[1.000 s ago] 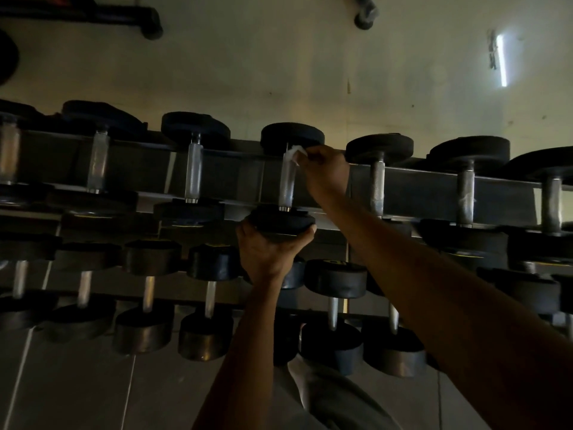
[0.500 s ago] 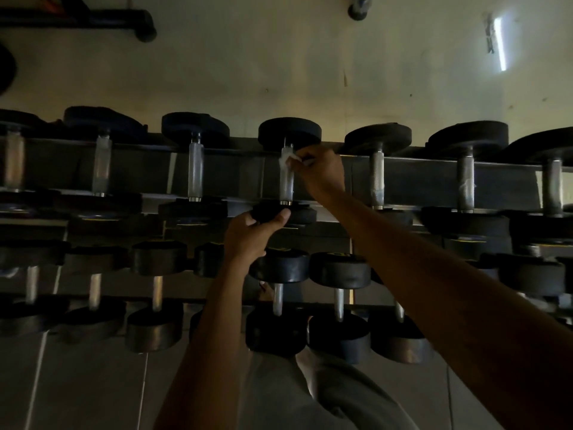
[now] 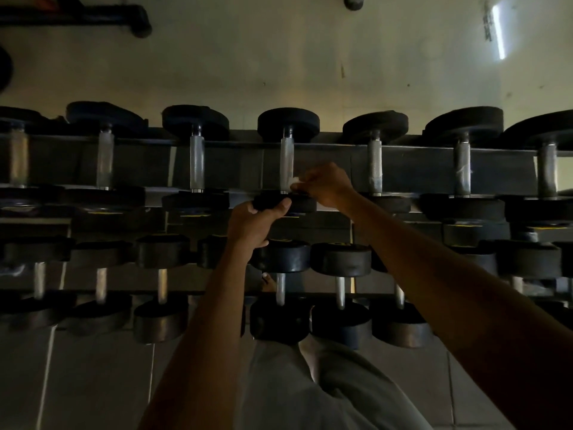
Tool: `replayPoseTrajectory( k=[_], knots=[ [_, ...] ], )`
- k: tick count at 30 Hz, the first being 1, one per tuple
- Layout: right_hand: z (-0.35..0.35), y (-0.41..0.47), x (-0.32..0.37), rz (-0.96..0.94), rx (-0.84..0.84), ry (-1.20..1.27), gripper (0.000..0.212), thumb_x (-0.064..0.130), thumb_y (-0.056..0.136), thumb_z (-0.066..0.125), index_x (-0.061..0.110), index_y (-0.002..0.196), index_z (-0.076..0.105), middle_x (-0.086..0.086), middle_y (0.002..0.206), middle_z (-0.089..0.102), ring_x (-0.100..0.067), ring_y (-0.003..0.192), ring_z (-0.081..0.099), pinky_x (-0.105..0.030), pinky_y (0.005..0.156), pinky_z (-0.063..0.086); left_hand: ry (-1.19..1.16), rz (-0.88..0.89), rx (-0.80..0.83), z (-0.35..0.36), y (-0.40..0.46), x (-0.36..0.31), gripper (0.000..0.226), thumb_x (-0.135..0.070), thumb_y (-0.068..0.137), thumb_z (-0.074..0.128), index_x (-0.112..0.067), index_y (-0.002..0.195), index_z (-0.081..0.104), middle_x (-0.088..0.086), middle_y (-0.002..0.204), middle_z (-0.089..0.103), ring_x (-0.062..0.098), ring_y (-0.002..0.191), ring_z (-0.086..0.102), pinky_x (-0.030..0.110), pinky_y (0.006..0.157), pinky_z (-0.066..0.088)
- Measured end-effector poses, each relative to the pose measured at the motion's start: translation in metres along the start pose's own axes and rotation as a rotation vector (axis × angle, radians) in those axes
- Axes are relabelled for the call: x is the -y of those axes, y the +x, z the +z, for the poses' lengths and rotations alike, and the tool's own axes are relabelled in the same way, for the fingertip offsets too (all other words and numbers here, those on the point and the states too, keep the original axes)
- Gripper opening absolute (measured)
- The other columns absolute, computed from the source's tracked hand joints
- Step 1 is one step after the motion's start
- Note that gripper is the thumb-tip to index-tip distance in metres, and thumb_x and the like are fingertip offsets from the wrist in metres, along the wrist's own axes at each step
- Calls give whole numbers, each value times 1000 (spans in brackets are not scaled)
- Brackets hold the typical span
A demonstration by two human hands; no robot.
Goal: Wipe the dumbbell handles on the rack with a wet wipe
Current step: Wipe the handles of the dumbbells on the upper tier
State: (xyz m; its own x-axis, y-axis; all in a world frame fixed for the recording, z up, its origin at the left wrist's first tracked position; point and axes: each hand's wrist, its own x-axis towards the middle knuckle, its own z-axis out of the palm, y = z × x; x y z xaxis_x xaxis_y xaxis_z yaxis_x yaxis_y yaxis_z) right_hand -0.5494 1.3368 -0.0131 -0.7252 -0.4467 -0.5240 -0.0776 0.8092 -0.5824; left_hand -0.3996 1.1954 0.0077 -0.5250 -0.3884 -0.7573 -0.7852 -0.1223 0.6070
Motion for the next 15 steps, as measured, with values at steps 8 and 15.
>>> replayPoseTrajectory(
  k=[8, 15],
  knots=[
    [-3, 6, 1, 159, 211, 74, 28, 35, 101, 62, 14, 117, 68, -9, 108, 66, -15, 87, 60, -29, 76, 51, 19, 8, 13, -3, 5, 1, 59, -61, 83, 84, -24, 124, 67, -5, 117, 71, 15, 104, 69, 32, 67, 58],
    [-1, 18, 13, 475, 85, 466, 25, 31, 98, 68, 15, 117, 64, -4, 100, 60, -13, 74, 50, -26, 59, 40, 25, -13, 19, -3, 11, 2, 59, -64, 82, 83, -26, 124, 67, -5, 119, 70, 18, 109, 68, 30, 64, 58]
  ],
)
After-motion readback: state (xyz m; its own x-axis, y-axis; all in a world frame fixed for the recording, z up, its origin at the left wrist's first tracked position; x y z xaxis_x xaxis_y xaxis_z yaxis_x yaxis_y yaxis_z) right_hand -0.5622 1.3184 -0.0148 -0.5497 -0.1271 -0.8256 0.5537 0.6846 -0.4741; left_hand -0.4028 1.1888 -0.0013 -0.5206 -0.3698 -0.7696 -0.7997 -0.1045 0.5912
